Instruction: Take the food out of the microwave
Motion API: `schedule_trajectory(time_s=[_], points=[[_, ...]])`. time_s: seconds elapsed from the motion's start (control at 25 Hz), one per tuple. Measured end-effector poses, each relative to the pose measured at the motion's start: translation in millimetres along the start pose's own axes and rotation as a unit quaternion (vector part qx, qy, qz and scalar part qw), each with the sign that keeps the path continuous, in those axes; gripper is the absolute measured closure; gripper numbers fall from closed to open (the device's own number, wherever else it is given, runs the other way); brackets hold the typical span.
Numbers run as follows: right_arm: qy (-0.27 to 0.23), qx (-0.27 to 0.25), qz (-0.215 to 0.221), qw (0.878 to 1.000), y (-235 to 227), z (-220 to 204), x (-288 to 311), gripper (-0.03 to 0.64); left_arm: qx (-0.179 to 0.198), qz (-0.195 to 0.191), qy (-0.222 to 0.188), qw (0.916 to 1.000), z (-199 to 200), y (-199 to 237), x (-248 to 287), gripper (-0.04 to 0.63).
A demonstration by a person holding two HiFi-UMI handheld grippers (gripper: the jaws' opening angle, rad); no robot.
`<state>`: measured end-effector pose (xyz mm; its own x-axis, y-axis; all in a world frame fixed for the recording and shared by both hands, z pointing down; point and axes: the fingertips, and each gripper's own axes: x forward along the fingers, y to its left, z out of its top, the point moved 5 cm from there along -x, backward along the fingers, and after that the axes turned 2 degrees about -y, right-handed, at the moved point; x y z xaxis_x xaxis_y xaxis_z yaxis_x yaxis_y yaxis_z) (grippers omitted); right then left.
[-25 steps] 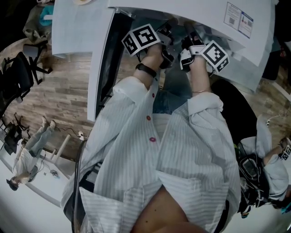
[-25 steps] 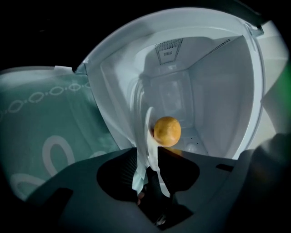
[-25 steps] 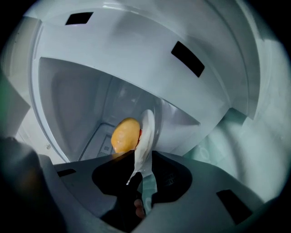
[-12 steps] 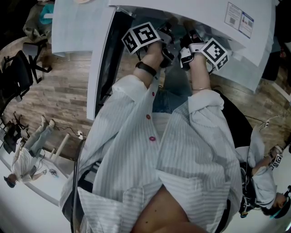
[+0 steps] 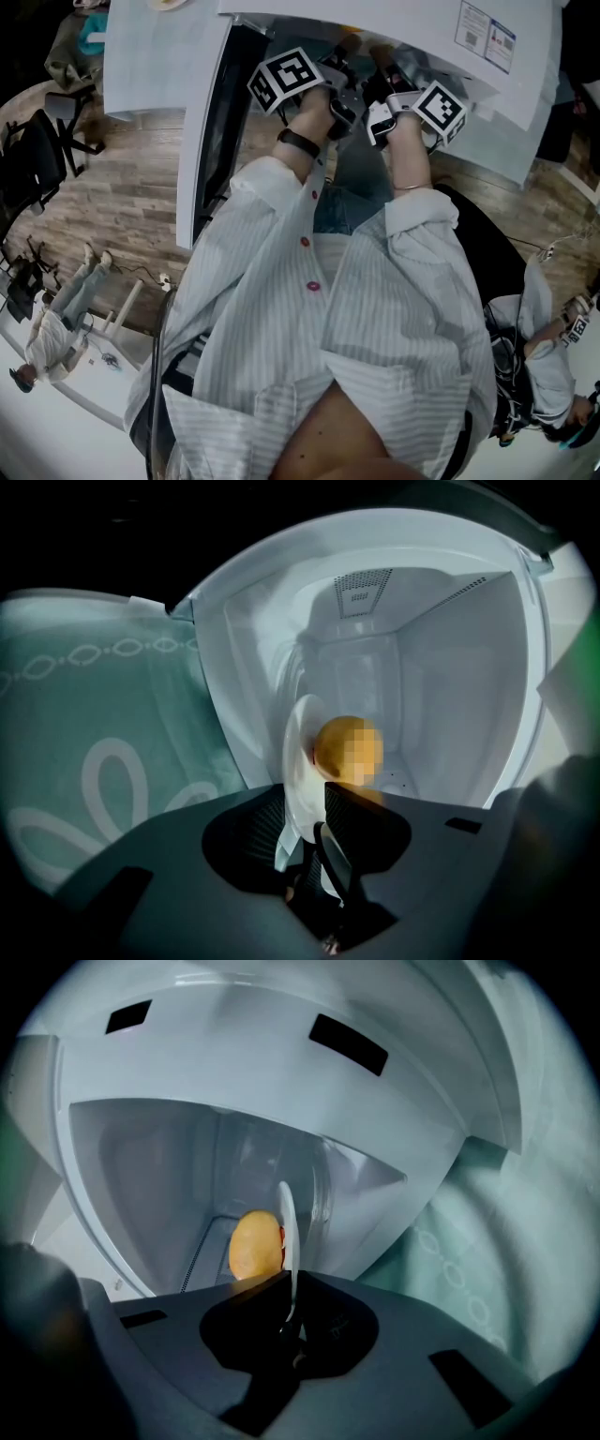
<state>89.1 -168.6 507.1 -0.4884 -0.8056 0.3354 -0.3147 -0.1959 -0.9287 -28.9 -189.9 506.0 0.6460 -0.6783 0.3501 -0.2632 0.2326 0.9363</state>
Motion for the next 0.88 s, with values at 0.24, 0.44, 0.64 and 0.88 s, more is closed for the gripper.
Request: schedule_trajectory(time_s=[0.24,0.44,0.64,0.88], points=[[0.004,0.006,0.005,1.000,1.4,-3.3,-1.1,0.574,-0.003,0.017,0.003,0.9999,-2.9,3.4,-0.7,0.532],[0.004,0.011,-0.002,1.000,-1.1,-3.4,-2.5,0.574,-0.004,0.018,-0.001,0.9998,-4.3,5.7,-0.2,0.545],[0.003,0.018,0.006,1.000,-1.3,-5.7,-2.1,0.574,-0.005,0.015,-0.001,0.9999,-3.5,4.8,-3.1,0.557],[0.001,0.021,0.004,1.000,-2.3,-7.3,-3.5,0.574,0.001,0.016,-0.002,0.9999,-3.7,4.3,-4.9,0.561]])
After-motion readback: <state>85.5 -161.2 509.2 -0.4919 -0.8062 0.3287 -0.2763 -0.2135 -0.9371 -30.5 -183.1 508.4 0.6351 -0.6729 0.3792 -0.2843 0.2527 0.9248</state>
